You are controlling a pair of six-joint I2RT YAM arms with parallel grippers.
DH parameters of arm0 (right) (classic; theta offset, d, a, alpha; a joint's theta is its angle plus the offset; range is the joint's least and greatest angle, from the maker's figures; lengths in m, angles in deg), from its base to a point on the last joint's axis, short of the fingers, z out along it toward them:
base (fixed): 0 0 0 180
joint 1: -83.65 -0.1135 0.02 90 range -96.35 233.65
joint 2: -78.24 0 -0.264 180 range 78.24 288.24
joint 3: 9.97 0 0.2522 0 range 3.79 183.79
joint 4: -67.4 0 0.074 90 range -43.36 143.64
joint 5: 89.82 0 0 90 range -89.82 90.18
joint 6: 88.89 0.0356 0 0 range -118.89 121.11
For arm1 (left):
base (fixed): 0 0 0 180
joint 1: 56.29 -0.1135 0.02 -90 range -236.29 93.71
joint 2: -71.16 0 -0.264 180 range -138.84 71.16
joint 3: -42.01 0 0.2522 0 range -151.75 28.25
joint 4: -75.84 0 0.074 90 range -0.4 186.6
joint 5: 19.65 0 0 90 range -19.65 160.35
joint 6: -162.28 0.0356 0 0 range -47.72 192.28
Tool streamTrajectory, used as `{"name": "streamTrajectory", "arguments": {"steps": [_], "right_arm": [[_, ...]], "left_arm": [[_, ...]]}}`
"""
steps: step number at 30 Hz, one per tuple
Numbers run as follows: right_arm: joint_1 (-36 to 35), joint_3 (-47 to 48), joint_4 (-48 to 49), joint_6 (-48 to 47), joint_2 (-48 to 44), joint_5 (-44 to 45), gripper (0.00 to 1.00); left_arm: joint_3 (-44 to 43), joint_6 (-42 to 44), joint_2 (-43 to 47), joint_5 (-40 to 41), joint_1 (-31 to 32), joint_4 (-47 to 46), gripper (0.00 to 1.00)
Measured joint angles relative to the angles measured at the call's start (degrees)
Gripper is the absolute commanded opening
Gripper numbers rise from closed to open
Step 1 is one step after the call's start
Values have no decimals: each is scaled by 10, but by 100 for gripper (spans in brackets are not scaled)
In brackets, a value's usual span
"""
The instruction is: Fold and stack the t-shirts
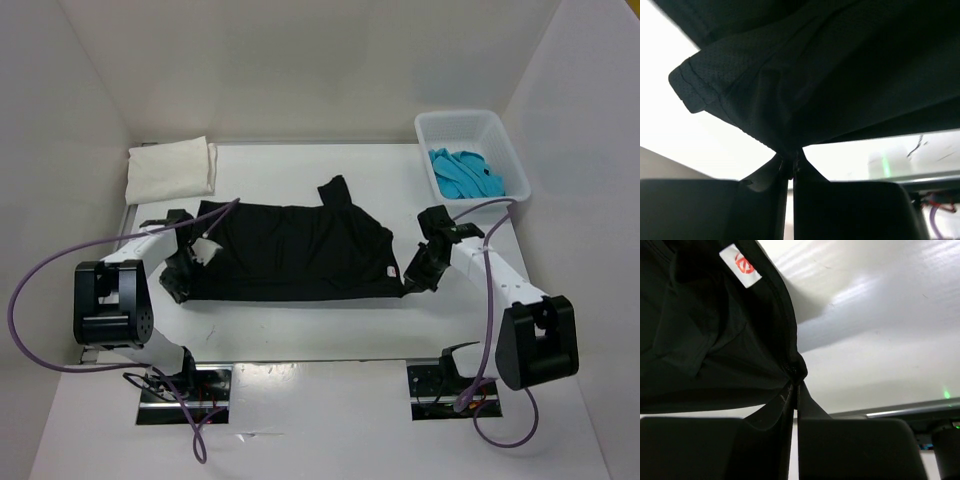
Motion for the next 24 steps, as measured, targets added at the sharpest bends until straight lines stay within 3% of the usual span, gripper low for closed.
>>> {"name": "streamTrajectory", "arguments": {"steps": [2,3,6,9,14,17,18,21,22,24], "right_arm": [[-3,0,-16,7,-13,3,15],[-3,0,-23,9,-18,5,35],[-5,3,-46,13,-27,20,55],[-5,11,-73,15,-42,34,57],[-5,28,-98,19,-86,50,58],[-9,33,-96,21,-95,49,49],[-15,33,-92,23,-93,46,37],[-42,33,-72,31,-74,34,16],[-50,32,-60,33,-62,27,3],[-59,31,-30,37,-35,16,0]], "left_arm": [[6,7,0,11,0,12,17],[8,9,0,15,0,19,21],[8,13,5,28,0,34,35],[9,20,9,46,0,45,47],[30,22,12,88,-5,53,54],[30,21,16,110,-12,68,59],[26,21,19,120,-13,73,60],[-10,24,39,153,-14,84,66],[-32,26,48,161,-14,85,67],[-95,38,66,171,-7,83,70]]}}
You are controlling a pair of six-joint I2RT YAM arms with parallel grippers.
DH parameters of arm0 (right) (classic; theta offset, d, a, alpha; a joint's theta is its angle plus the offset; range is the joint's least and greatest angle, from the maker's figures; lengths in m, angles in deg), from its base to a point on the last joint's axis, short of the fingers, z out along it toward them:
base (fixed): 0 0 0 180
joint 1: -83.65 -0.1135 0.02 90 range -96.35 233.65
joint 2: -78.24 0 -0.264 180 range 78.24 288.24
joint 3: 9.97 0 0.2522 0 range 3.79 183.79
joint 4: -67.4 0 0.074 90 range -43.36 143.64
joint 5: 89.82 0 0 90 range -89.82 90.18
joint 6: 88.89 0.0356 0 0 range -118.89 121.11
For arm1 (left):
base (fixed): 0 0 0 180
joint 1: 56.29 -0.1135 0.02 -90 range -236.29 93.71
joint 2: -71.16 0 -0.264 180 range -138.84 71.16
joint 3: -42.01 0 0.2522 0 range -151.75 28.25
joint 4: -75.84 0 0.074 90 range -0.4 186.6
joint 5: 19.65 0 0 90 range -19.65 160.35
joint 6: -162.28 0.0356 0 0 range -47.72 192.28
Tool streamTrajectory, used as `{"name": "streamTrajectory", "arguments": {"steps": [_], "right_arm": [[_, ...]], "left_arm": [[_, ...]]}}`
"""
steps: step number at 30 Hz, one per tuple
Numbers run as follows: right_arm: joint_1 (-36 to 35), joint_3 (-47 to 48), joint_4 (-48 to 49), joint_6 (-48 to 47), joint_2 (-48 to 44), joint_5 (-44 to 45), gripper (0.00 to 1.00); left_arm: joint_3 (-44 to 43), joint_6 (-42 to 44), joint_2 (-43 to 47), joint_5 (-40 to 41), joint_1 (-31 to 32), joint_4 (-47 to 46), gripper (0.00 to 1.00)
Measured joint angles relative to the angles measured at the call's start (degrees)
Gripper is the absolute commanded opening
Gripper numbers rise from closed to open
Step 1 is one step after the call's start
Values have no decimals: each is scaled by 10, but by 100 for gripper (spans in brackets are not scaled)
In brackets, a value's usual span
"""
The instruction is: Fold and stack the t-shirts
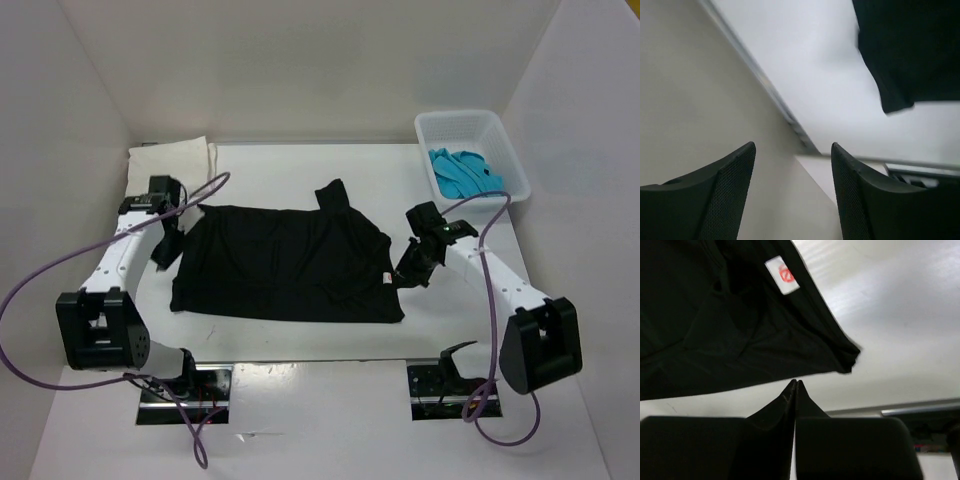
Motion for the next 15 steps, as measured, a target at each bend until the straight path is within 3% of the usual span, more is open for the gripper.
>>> {"name": "streamTrajectory", "arguments": {"steps": [3,6,11,15], "right_arm": [[-4,-8,52,2,40,-12,0],[-4,-24,96,2,74,-21,0],[-4,-50,153,2,115,-37,0],[-4,-58,177,4,136,-35,0]], "left_arm": [[-101,23,26,-18,63,-29,76],[-159,44,50,-92,185,-66,80],[-176,61,12,-245,407,-103,81],[-135,63,-68,-290,513,-155,82]]}}
